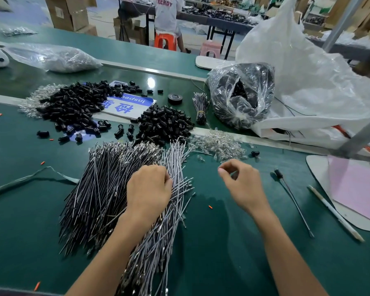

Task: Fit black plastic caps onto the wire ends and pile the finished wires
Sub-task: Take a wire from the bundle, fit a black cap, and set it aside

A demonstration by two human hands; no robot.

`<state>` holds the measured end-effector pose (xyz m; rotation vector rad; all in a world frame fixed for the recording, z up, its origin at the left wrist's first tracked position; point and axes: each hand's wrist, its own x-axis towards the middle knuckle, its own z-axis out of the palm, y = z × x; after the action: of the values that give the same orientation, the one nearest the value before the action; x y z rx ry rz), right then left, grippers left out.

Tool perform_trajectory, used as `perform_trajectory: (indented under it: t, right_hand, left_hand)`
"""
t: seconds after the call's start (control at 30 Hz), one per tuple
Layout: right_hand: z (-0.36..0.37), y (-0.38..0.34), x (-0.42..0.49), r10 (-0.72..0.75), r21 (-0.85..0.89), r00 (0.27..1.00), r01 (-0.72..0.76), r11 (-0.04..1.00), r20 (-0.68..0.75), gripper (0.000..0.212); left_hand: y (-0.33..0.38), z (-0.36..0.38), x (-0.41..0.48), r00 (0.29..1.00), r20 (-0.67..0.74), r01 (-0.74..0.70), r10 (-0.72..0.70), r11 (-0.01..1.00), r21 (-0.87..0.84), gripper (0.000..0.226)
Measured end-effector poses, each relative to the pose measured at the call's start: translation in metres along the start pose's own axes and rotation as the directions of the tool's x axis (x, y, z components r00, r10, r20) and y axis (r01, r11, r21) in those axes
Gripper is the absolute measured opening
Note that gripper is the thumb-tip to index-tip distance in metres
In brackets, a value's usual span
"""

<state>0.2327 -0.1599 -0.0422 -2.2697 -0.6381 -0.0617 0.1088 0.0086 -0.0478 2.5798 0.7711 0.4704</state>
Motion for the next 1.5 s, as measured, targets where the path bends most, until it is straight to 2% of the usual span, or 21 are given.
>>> perform_trajectory:
  t: [0.13, 0.27, 0.4, 0.5, 0.6, 0.7, 0.77, 0.8, 0.83, 0.87, 0.93, 1.03, 1.1, 1.17, 1.23, 1.27, 1.33, 1.37, 1.43, 1.5]
  right_hand:
    - [0.018, -0.031, 0.002, 0.004, 0.281, 0.985, -0.053, 0.958, 0.171, 0.015]
    - [0.034, -0.062, 0.01, 0.017, 0.506, 0.965, -0.153, 0.849, 0.263, 0.015]
    - [0.045, -0.075, 0.023, 0.063, 0.607, 0.959, -0.224, 0.762, 0.275, 0.014]
    - [0.048, -0.074, 0.031, 0.1, 0.646, 0.954, -0.267, 0.715, 0.283, 0.012]
    - [0.05, -0.062, 0.034, 0.161, 0.576, 0.954, -0.283, 0.767, 0.254, 0.011]
    - [0.053, -0.051, 0.03, 0.182, 0.405, 0.94, -0.293, 0.866, 0.289, 0.021]
    - [0.056, -0.047, 0.027, 0.171, 0.113, 0.941, -0.211, 0.971, 0.292, 0.043]
    - [0.058, -0.048, 0.026, 0.137, -0.014, 0.958, -0.138, 0.99, 0.254, 0.049]
    - [0.057, -0.054, 0.024, 0.081, -0.044, 0.977, -0.073, 0.996, 0.198, 0.049]
    - [0.056, -0.06, 0.023, 0.018, 0.011, 0.989, -0.02, 1.0, 0.148, 0.044]
    - [0.051, -0.077, 0.023, -0.055, 0.25, 0.992, 0.025, 0.968, 0.112, 0.032]
    - [0.045, -0.103, 0.027, -0.044, 0.542, 0.987, -0.05, 0.839, 0.158, 0.018]
    - [0.042, -0.112, 0.029, 0.0, 0.646, 0.989, -0.095, 0.757, 0.145, 0.008]
    - [0.038, -0.111, 0.027, 0.028, 0.701, 0.986, -0.139, 0.7, 0.167, 0.01]
    - [0.031, -0.102, 0.025, 0.053, 0.715, 0.979, -0.181, 0.675, 0.197, 0.013]
    - [0.026, -0.094, 0.023, 0.068, 0.709, 0.976, -0.198, 0.677, 0.207, 0.013]
    - [0.016, -0.076, 0.019, 0.104, 0.675, 0.967, -0.238, 0.698, 0.233, 0.013]
    - [0.012, -0.068, 0.017, 0.122, 0.655, 0.96, -0.261, 0.71, 0.25, 0.014]
    - [0.007, -0.054, 0.011, 0.156, 0.627, 0.948, -0.302, 0.718, 0.277, 0.015]
    - [0.005, -0.046, 0.004, 0.172, 0.618, 0.941, -0.322, 0.717, 0.291, 0.015]
  left_hand:
    - [-0.002, -0.008, 0.005, 0.999, -0.007, 0.036, -0.039, 0.967, -0.252, 0.014]
    - [0.001, -0.019, 0.011, 0.999, -0.046, -0.034, 0.017, 0.916, -0.4, 0.009]
    - [0.005, -0.024, 0.019, 0.996, -0.085, -0.076, 0.041, 0.879, -0.47, 0.005]
    - [0.002, -0.023, 0.03, 1.0, -0.001, 0.019, -0.023, 0.845, -0.534, 0.006]
    - [-0.009, -0.024, 0.036, 0.982, 0.103, 0.189, -0.16, 0.76, -0.622, 0.008]
    - [-0.019, -0.031, 0.036, 0.952, 0.166, 0.289, -0.259, 0.566, -0.772, 0.008]
    - [-0.02, -0.036, 0.036, 0.944, 0.165, 0.288, -0.287, 0.465, -0.837, 0.008]
    - [-0.02, -0.039, 0.036, 0.944, 0.158, 0.275, -0.288, 0.431, -0.859, 0.008]
    - [-0.02, -0.042, 0.036, 0.948, 0.154, 0.261, -0.278, 0.407, -0.875, 0.008]
    - [-0.018, -0.044, 0.036, 0.954, 0.154, 0.25, -0.258, 0.397, -0.883, 0.007]
    - [-0.014, -0.048, 0.035, 0.965, 0.174, 0.241, -0.194, 0.408, -0.88, 0.006]
    - [-0.004, -0.046, 0.03, 0.973, 0.204, 0.232, -0.109, 0.445, -0.865, 0.006]
    - [-0.001, -0.043, 0.023, 0.973, 0.22, 0.226, -0.067, 0.445, -0.867, 0.01]
    - [-0.003, -0.041, 0.014, 0.963, 0.271, 0.241, 0.0, 0.45, -0.86, 0.02]
    - [-0.012, -0.037, 0.003, 0.961, 0.272, 0.204, 0.038, 0.565, -0.8, 0.016]
    - [-0.02, -0.035, 0.0, 0.98, 0.197, 0.136, 0.012, 0.682, -0.719, 0.009]
    - [-0.035, -0.033, 0.0, 0.996, -0.055, 0.037, -0.063, 0.92, -0.391, 0.005]
    - [-0.041, -0.034, 0.001, 0.984, -0.157, 0.048, -0.082, 0.976, -0.212, 0.009]
    - [-0.05, -0.034, 0.007, 0.965, -0.234, 0.119, -0.115, 0.993, 0.003, 0.019]
    - [-0.052, -0.033, 0.015, 0.964, -0.217, 0.172, -0.152, 0.982, 0.081, 0.022]
